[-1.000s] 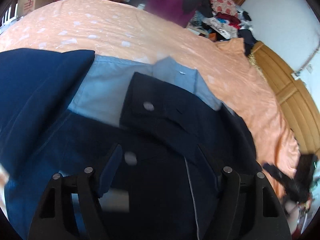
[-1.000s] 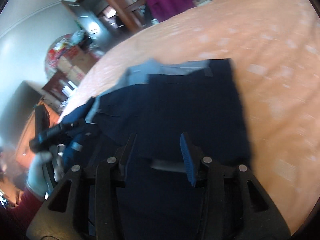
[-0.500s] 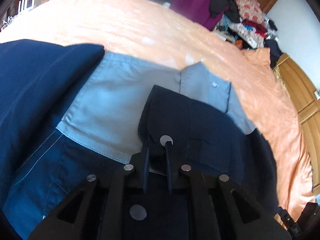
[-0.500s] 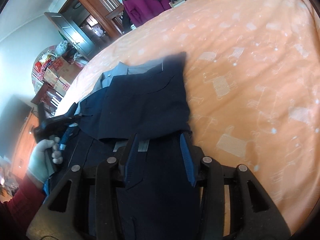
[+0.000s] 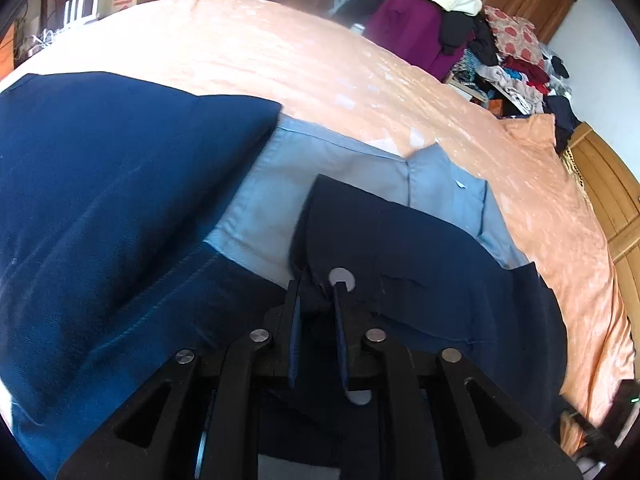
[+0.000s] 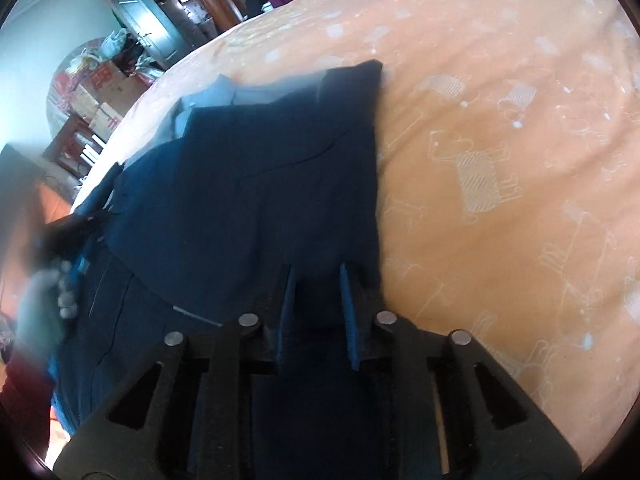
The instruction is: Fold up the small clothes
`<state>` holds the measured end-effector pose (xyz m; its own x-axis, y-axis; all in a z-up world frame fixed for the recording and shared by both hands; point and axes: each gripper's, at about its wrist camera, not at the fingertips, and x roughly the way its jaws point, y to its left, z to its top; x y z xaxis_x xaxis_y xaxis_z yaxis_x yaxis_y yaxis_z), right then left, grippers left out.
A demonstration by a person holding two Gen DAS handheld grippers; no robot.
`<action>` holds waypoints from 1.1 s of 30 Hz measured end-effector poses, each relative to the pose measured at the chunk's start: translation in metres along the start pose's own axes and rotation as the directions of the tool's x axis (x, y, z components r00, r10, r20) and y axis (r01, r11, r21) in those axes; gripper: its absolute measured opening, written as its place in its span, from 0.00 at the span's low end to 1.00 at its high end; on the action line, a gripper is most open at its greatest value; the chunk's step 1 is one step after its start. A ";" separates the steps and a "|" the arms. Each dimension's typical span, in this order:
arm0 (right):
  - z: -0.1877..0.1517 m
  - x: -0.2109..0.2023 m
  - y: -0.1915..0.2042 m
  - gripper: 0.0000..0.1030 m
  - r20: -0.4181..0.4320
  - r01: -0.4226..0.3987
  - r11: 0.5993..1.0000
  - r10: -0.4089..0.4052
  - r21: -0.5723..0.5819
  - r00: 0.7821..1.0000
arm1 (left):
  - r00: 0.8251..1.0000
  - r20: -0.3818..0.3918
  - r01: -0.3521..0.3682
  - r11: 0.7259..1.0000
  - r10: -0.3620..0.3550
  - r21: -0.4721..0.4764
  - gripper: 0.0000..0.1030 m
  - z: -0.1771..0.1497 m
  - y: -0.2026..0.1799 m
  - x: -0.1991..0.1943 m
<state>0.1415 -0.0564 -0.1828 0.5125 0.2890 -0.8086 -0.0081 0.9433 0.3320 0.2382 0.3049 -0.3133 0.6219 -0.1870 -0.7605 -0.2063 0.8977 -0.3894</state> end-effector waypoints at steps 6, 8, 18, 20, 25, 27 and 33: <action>0.029 -0.024 0.038 0.23 0.112 -0.043 0.996 0.051 -0.077 0.992 | 0.996 -0.025 0.084 0.993 -0.087 -0.078 0.11 0.002 0.023 -0.017; 0.038 -0.013 0.053 0.23 0.109 -0.077 0.993 0.087 -0.092 0.990 | 0.990 -0.018 0.139 0.987 -0.141 -0.074 0.18 0.000 0.017 -0.026; 0.017 0.011 0.075 0.30 0.053 -0.138 0.988 0.141 -0.069 0.989 | 0.980 -0.068 0.179 0.977 -0.188 -0.119 0.42 -0.013 0.006 -0.009; 0.015 0.013 0.072 0.30 0.046 -0.138 0.989 0.141 -0.060 0.989 | 0.982 -0.080 0.160 0.980 -0.170 -0.120 0.43 -0.011 0.003 0.000; 0.015 0.017 0.071 0.30 0.042 -0.138 0.988 0.141 -0.065 0.989 | 0.993 -0.036 0.105 0.985 -0.111 -0.136 0.20 -0.002 0.004 0.013; 0.014 0.022 0.066 0.30 0.036 -0.136 0.989 0.138 -0.053 0.990 | 0.994 -0.023 0.099 0.986 -0.103 -0.134 0.05 0.000 0.004 0.016; 0.011 0.033 0.056 0.28 0.001 -0.124 0.992 0.124 -0.023 0.992 | 0.995 0.068 0.078 0.982 -0.067 -0.169 0.04 -0.009 0.029 -0.015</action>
<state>0.1675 0.0035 -0.1851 0.5087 0.4036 -0.7605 -0.0915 0.9036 0.4184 0.2158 0.3302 -0.3178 0.6840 -0.2196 -0.6956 -0.2820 0.7998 -0.5298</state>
